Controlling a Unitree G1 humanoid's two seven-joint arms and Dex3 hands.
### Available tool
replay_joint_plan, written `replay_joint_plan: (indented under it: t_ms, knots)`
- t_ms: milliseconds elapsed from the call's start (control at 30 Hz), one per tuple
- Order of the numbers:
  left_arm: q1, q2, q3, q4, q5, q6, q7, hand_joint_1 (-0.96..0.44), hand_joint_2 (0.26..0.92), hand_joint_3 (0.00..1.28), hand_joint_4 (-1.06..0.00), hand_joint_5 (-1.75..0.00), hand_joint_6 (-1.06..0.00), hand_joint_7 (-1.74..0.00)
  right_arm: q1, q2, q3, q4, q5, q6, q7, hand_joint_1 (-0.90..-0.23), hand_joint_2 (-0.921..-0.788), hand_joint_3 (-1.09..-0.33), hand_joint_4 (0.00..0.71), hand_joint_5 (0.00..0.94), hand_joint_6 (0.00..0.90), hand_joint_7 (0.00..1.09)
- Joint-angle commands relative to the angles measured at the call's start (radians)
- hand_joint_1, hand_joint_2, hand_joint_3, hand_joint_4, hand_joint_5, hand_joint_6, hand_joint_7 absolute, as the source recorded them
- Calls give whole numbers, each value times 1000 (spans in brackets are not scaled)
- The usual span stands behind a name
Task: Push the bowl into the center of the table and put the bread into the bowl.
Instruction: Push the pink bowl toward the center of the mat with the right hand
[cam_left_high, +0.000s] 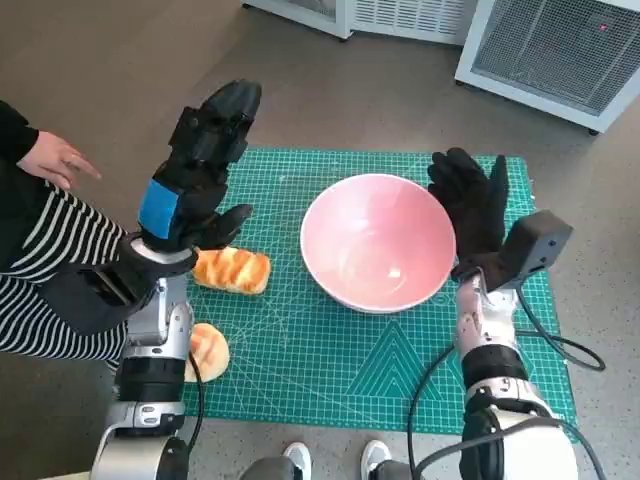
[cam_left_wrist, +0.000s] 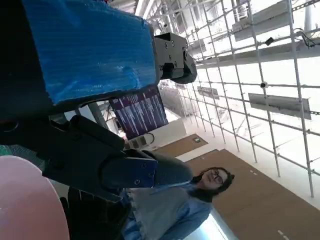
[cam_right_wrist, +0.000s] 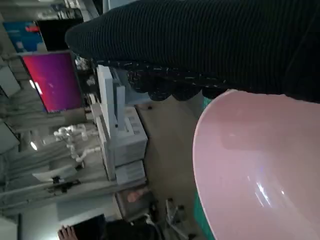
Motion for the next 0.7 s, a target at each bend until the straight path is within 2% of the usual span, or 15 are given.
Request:
replay_joint_plan:
  t_ms: [33,433,600,700]
  knots:
    - [10,6,-1,-17,11,-5,4,-749,921,331,-84,-10,1,-496,7,12,6,18,-15,25,2,-626,-921,-836,76,2,80,318]
    - [9,-4,-5,-15,0,4,-2,-750,921,336,-83,-8,1,-489,9,-1,1,-11,-15,16,24,-649,-921,-828,79,2,82,313]
    - [7,-9,-10,-17,-1,9,-4,-751,921,337,-87,-9,1,-488,24,-9,10,-122,-9,-22,48,-656,-921,-811,81,3,85,314]
    - [3,-11,-15,-13,4,3,-6,-753,921,336,-88,-10,1,-490,56,-14,24,-222,-8,-60,80,-665,-921,-798,83,3,87,317]
